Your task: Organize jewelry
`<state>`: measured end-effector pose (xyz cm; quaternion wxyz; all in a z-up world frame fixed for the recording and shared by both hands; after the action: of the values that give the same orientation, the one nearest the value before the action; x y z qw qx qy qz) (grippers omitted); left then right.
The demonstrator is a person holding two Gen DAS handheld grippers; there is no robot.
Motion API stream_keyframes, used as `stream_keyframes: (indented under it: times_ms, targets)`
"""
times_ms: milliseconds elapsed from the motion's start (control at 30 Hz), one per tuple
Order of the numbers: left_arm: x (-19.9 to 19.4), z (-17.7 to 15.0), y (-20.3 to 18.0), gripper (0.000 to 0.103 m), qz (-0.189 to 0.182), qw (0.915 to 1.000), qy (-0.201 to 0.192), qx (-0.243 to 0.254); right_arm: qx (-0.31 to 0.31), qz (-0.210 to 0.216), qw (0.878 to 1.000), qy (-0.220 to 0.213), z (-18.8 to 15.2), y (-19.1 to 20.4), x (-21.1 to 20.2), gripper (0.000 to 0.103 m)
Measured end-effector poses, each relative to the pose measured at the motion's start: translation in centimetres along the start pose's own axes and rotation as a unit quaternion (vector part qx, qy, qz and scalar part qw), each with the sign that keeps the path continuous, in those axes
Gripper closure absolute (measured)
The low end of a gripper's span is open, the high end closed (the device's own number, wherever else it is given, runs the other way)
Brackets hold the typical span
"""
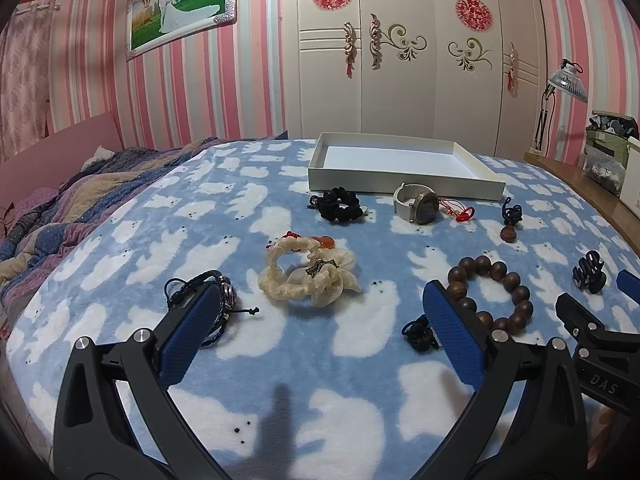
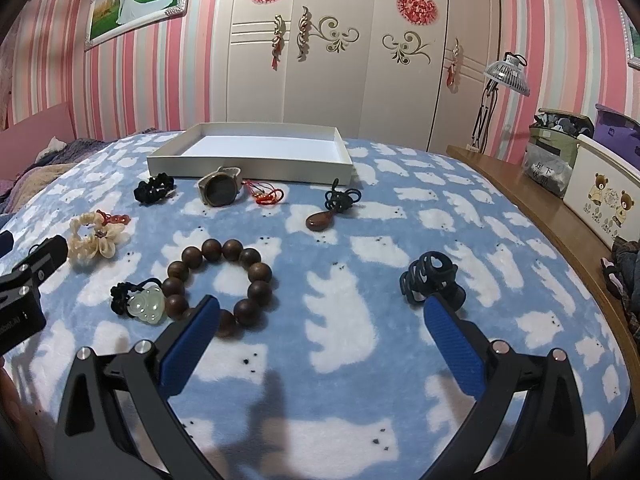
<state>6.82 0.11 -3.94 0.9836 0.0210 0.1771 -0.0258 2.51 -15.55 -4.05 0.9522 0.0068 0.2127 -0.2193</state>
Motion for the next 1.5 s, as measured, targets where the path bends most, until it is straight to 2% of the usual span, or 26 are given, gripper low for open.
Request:
stream_keyframes:
  times_ms: [267,500,767,867,1233,1500]
  targets:
    - [0.1,0.0,0.1,0.003,0.000,1.0000,0.001,-0.001,0.003,-0.003,1.000,-0.004,0.2,-0.1,-0.2,0.001]
    - [0.4,-0.2,0.0,0.003,-0.005,0.9999,0.010,0.002,0.002,-0.027,1.000,-0.011,0.4,-0.6,-0.5,0.002]
    - [0.6,-0.4,-0.5,0.003,-0.018,0.9996,0.019,0.010,0.000,-0.025,1.000,-0.005,0.3,-0.5,-0.2,0.002]
    - [0.3,-0.2,-0.7,0.003,-0.023,0.9996,0.009,0.014,-0.003,-0.049,0.999,-0.001,0.2,-0.8,-0.1,0.002]
    - [-0.4,0.0,-1.4,0.003,-0.037,0.9990,-0.007,0.024,0.013,-0.021,0.999,0.025,-0.6,-0.8,0.7,0.002]
    - [0.5,-0.2,-1.4,0.003,-0.044,0.9987,0.016,0.019,0.016,0.006,0.999,0.039,-0.8,0.0,1.3,0.002]
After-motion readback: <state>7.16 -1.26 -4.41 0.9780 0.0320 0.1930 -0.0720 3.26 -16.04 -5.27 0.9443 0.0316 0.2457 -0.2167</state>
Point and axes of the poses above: each gripper's, at about its wrist camera, not at the fingertips, and x roughly the way its jaws point, y to its left, z to its top, the point moved 8 cm from there along x, roughly the way its jaws point, and after that the axes turned 10 degrees about -y, right-handed, at the moved point
